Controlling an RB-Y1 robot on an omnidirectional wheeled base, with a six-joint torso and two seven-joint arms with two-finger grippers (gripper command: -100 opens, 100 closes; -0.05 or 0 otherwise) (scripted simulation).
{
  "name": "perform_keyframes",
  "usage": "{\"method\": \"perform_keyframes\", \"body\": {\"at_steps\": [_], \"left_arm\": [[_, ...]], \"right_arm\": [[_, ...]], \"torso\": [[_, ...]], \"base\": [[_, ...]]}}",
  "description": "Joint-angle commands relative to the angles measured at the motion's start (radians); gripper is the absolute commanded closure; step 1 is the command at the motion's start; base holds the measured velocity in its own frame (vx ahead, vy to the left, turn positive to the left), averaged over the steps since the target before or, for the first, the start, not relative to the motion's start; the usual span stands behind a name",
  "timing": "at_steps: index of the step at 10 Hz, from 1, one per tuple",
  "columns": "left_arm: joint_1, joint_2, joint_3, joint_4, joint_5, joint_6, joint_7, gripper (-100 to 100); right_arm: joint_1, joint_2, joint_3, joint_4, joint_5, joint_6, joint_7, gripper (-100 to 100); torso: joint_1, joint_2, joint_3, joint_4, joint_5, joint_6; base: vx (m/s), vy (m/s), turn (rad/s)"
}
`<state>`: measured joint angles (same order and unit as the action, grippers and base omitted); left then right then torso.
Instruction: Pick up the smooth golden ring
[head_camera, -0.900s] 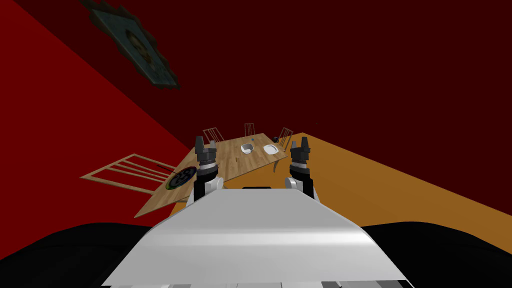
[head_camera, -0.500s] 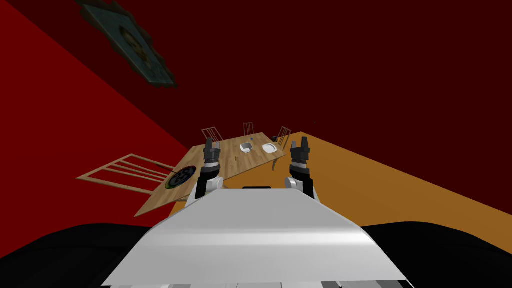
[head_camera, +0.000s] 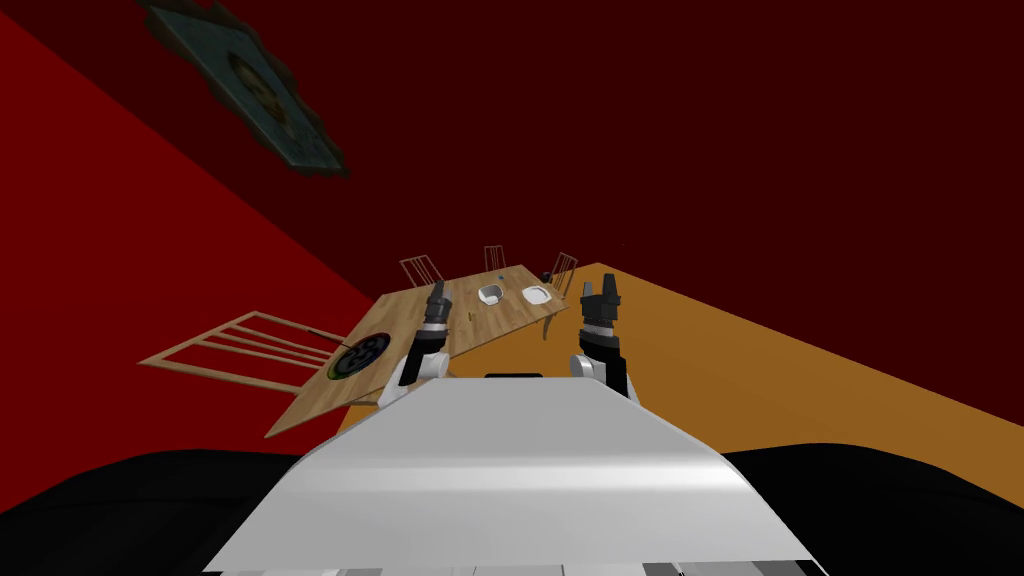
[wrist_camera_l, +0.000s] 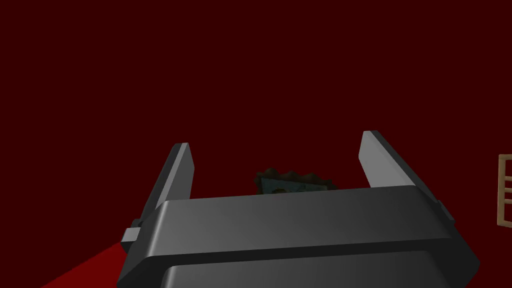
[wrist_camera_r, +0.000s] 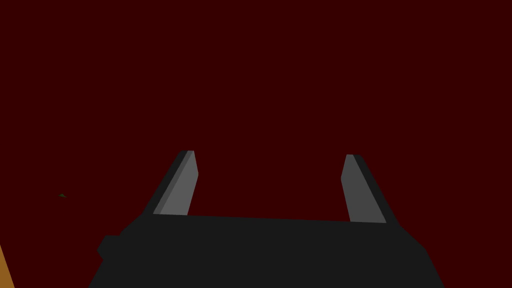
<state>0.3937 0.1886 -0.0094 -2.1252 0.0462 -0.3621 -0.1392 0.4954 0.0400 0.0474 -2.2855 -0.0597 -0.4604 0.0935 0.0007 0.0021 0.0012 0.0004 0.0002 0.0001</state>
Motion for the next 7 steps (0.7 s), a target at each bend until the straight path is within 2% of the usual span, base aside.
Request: {"method": "perform_keyframes", "body": {"at_steps": [1, 2, 5, 6, 7], "left_arm": [[-0.032, 0.034, -0.011, 0.05, -0.003, 0.049, 0.008, -100], [-0.032, 0.034, -0.011, 0.059, -0.003, 0.049, 0.008, -100], [-0.084, 0.098, -0.04, 0.15, -0.013, 0.139, 0.019, -100], [-0.084, 0.098, -0.04, 0.159, -0.013, 0.151, 0.019, -100], [-0.102, 0.119, -0.051, 0.194, -0.016, 0.187, 0.022, -100]], "right_arm": [[0.0, 0.0, 0.0, 0.0, 0.0, 0.0, 0.0, 0], [0.0, 0.0, 0.0, 0.0, 0.0, 0.0, 0.0, 0], [0.0, 0.0, 0.0, 0.0, 0.0, 0.0, 0.0, 0], [0.0, 0.0, 0.0, 0.0, 0.0, 0.0, 0.0, 0], [0.0, 0.0, 0.0, 0.0, 0.0, 0.0, 0.0, 0]], "torso": [[0.0, 0.0, 0.0, 0.0, 0.0, 0.0], [0.0, 0.0, 0.0, 0.0, 0.0, 0.0], [0.0, 0.0, 0.0, 0.0, 0.0, 0.0], [0.001, 0.0, 0.0, 0.0, 0.0, 0.0], [0.0, 0.0, 0.0, 0.0, 0.0, 0.0]], "base": [[-0.046, 0.006, -0.087], [-0.035, 0.006, -0.017], [-0.04, 0.006, -0.081], [-0.036, 0.012, -0.02], [-0.025, 0.002, -0.041]]}}
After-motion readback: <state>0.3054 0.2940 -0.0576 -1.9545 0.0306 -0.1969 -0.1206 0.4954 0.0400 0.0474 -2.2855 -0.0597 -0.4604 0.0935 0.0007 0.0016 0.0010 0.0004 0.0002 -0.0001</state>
